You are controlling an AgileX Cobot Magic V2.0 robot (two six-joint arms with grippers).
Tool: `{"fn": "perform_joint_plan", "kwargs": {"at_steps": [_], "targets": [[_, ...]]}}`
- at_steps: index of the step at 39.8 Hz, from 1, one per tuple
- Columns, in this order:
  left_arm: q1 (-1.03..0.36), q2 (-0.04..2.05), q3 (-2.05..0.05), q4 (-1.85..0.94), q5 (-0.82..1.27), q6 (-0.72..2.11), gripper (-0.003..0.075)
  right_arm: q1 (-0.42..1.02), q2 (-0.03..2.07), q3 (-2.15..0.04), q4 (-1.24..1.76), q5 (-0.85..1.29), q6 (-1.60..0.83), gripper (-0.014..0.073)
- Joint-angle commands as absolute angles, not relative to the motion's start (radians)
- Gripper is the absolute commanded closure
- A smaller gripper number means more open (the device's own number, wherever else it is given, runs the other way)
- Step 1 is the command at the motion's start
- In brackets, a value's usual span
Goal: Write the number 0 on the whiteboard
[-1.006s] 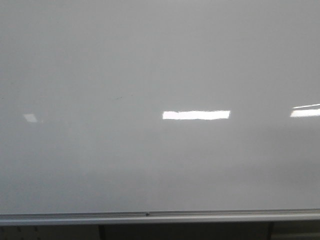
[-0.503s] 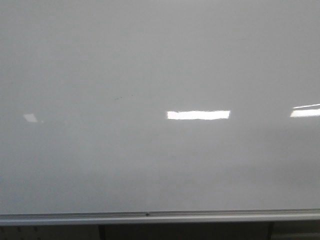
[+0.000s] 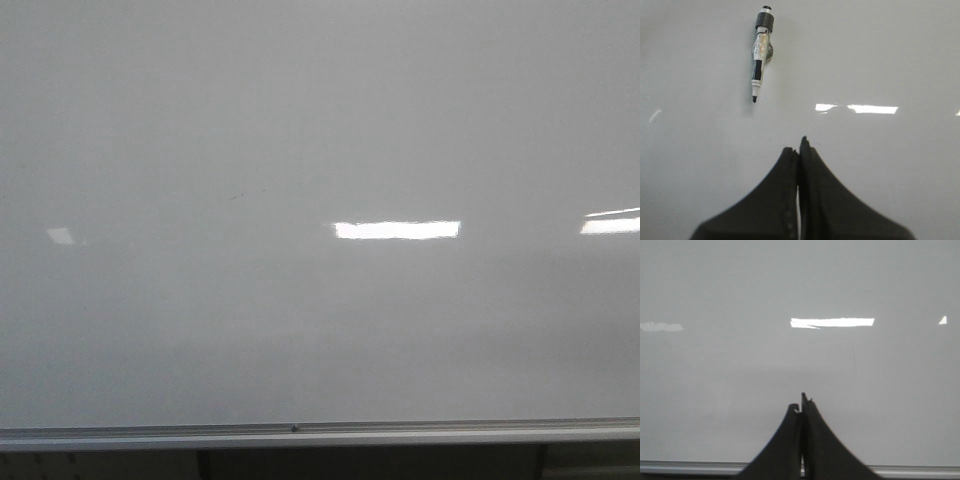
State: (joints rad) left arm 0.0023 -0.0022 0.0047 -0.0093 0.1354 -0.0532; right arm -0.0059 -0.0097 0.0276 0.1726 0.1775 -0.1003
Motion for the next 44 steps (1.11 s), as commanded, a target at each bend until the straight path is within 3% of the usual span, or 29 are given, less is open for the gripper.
{"fn": "perform_joint_plan", "kwargs": {"at_steps": [1,9,22,35,39,42,44], "targets": [[0.002,-0.023,0.028,-0.019,0.009,-0.054,0.074,-0.006,-0.026,0.022,0.165,0.061,-0.102,0.0661],[0.002,-0.021,-0.038,-0.02,-0.157,-0.054,0.0739,-0.006,-0.026,-0.108,0.165,0.127,-0.102,0.0661],[0.002,0.192,-0.43,0.042,0.218,-0.054,0.0739,-0.006,0.205,-0.511,0.177,0.45,-0.102,0.0657],[0.002,0.367,-0.51,0.078,0.285,-0.054,0.0738,-0.006,0.389,-0.598,0.178,0.45,-0.102,0.0654],[0.002,0.367,-0.51,0.078,0.287,-0.054,0.0711,-0.006,0.39,-0.597,0.178,0.456,-0.102,0.0566],[0.002,0.367,-0.51,0.078,0.287,-0.054,0.0615,-0.006,0.39,-0.597,0.178,0.456,-0.102,0.0443],[0.002,0.367,-0.51,0.078,0.29,-0.054,0.0504,-0.006,0.39,-0.597,0.178,0.454,-0.102,0.0346]]}}
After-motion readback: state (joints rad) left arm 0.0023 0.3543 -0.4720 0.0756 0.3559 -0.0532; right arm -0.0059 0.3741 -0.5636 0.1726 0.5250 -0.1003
